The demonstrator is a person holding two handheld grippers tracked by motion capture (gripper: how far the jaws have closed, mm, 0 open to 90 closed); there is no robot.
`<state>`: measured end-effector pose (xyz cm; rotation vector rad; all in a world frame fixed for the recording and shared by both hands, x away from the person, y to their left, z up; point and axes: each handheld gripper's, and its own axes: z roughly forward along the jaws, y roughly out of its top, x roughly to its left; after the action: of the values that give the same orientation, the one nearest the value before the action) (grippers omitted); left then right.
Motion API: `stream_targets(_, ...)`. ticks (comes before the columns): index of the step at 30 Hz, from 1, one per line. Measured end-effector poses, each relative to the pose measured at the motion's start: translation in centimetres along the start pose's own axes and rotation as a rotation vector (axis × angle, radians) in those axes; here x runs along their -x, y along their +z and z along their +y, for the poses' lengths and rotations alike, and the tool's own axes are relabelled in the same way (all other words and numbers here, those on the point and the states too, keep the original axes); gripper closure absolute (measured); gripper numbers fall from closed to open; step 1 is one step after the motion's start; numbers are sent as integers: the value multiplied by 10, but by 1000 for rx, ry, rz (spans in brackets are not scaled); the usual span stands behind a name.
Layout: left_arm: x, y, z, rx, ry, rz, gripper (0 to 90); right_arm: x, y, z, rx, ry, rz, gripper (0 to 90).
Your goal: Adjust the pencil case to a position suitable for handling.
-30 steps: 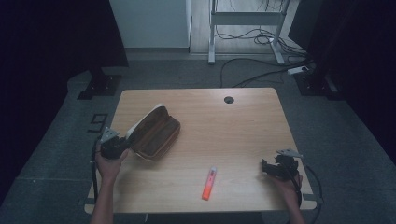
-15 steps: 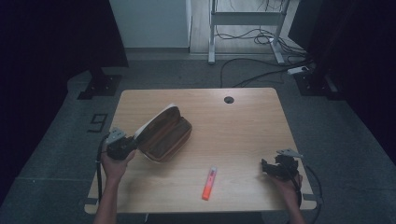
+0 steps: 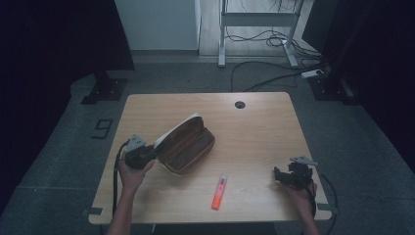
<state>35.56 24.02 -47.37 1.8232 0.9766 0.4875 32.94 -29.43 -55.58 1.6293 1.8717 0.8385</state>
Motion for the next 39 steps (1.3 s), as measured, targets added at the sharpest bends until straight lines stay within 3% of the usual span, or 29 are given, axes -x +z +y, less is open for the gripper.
stream_targets(13, 12, 19, -8, -30, 11, -31, 844, 0, 0, 0, 0, 0, 0, 123)
stream_targets(20, 8, 23, -14, -42, -12, -41, 838, 0, 0, 0, 0, 1, 0, 124)
stream_targets(26, 8, 25, -18, -70, 14, -18, 799, 0, 0, 0, 0, 1, 0, 123)
stream_targets(30, 9, 29, -25, -124, 33, 3, 765, 0, 0, 0, 0, 0, 0, 124)
stream_targets(33, 9, 28, -26, -114, 34, 5, 751, 0, 0, 0, 0, 1, -1, 125)
stream_targets(35, 9, 27, -25, -103, 28, 9, 723, 0, 0, 0, 0, 1, -1, 125)
stream_targets(39, 8, 25, -25, -103, 23, 41, 515, 0, 0, 0, 0, 1, -1, 125)
